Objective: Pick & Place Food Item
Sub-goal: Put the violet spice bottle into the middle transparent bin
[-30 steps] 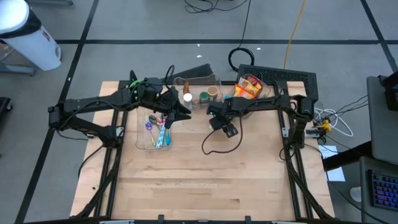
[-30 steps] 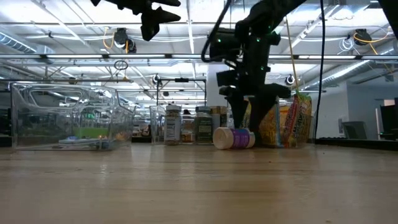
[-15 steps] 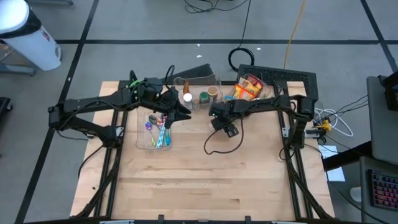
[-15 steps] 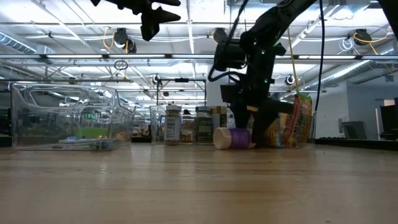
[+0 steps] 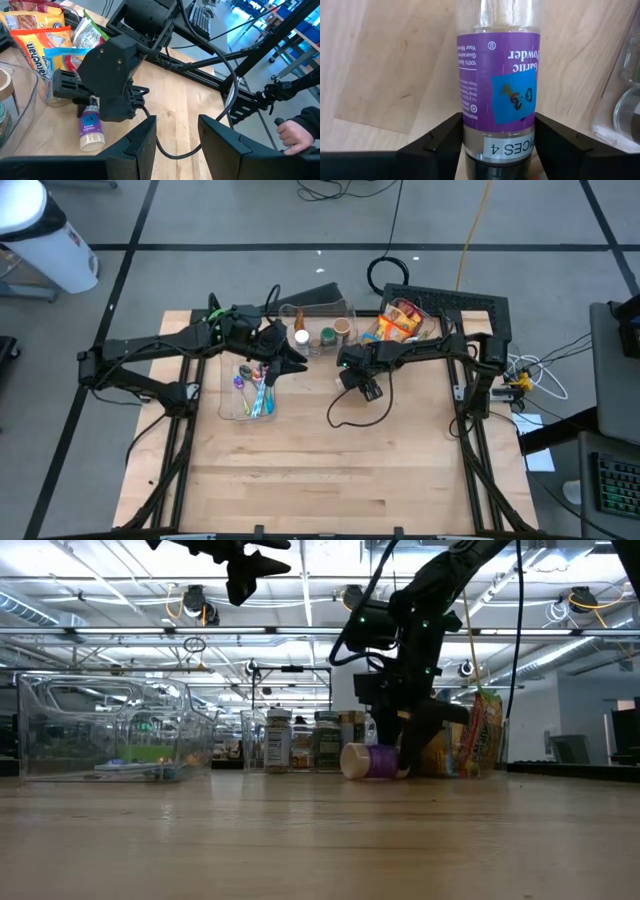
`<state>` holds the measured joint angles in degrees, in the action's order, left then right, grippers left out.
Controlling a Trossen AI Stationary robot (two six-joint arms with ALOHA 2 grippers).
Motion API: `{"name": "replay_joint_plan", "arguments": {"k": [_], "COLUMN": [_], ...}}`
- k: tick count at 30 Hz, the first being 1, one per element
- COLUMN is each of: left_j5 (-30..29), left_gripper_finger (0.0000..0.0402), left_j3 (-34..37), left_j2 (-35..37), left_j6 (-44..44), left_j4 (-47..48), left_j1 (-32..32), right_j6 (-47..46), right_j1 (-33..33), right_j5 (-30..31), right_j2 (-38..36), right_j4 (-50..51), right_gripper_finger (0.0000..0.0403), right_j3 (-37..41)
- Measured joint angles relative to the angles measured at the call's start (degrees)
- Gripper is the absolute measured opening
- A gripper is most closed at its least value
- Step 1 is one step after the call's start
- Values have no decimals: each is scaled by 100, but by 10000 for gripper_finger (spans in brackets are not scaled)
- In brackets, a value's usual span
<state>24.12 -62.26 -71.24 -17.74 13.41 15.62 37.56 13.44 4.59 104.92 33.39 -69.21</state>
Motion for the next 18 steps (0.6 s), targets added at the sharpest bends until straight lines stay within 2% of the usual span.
{"name": "replay_joint_plan", "arguments": {"k": [5, 14, 18], "left_j5": [-2, -9, -11], "left_gripper_finger": [152, 152, 152], "left_j3": [0, 0, 0], "left_j2": [0, 0, 2], "left_j6": [-2, -2, 58], "left_j4": [2, 2, 6], "left_j1": [0, 0, 2], "right_j6": [-124, -505, -637], "right_j1": [-126, -421, -487], "right_j5": [-223, -291, -259], "right_j2": [4, 37, -185], "right_j4": [-170, -192, -121], "right_gripper_finger": [182, 191, 186], "right_j3": [2, -246, -418]}}
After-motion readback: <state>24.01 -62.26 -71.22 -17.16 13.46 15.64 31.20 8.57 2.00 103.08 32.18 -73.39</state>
